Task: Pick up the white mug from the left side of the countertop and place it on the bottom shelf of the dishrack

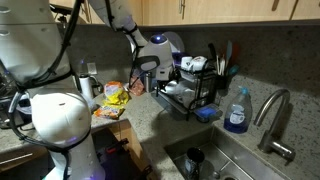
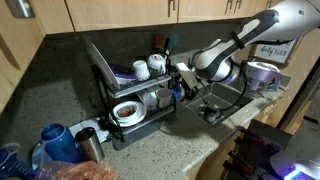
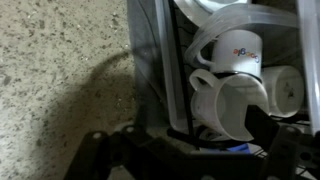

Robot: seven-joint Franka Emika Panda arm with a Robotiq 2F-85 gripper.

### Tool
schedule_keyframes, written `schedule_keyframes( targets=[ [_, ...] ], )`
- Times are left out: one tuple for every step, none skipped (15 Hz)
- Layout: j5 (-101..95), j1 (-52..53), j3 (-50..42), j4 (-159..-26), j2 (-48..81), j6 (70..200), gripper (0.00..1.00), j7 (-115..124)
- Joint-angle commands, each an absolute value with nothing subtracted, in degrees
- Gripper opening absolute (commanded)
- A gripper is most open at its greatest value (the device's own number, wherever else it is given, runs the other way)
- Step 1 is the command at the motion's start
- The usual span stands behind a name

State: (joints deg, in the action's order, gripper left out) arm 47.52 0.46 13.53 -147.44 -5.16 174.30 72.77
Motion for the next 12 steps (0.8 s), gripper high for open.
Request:
schedule_keyframes(
  targets=[
    [41.4, -1.9, 14.0, -151.7, -8.1, 169.9, 1.00, 80.4],
    [38.6, -2.6, 14.2, -152.5, -8.3, 169.0, 1.00, 83.3],
    [35.7, -3.3, 14.4, -153.2, -8.5, 168.2, 1.00, 86.3],
    [32.2, -4.2, 14.7, -153.9, -8.8, 167.4, 1.00, 89.8],
    [28.8, -5.0, 14.8, -154.4, -9.3, 166.1, 1.00, 92.9],
    [25.8, -5.7, 15.0, -154.7, -9.9, 164.9, 1.00, 95.7],
    [23.6, -6.0, 15.0, -154.9, -10.5, 163.4, 1.00, 98.0],
    [22.4, -6.1, 15.0, -154.7, -11.1, 162.0, 1.00, 99.4],
    [23.7, -1.9, 10.9, -153.3, -7.2, 165.3, 1.00, 96.4],
    [23.2, -1.7, 10.5, -153.4, -7.5, 164.9, 1.00, 96.8],
    [23.3, -1.1, 9.8, -153.4, -7.4, 164.9, 1.00, 96.5],
    [23.4, -0.7, 9.5, -153.3, -7.3, 164.9, 1.00, 96.5]
  ],
)
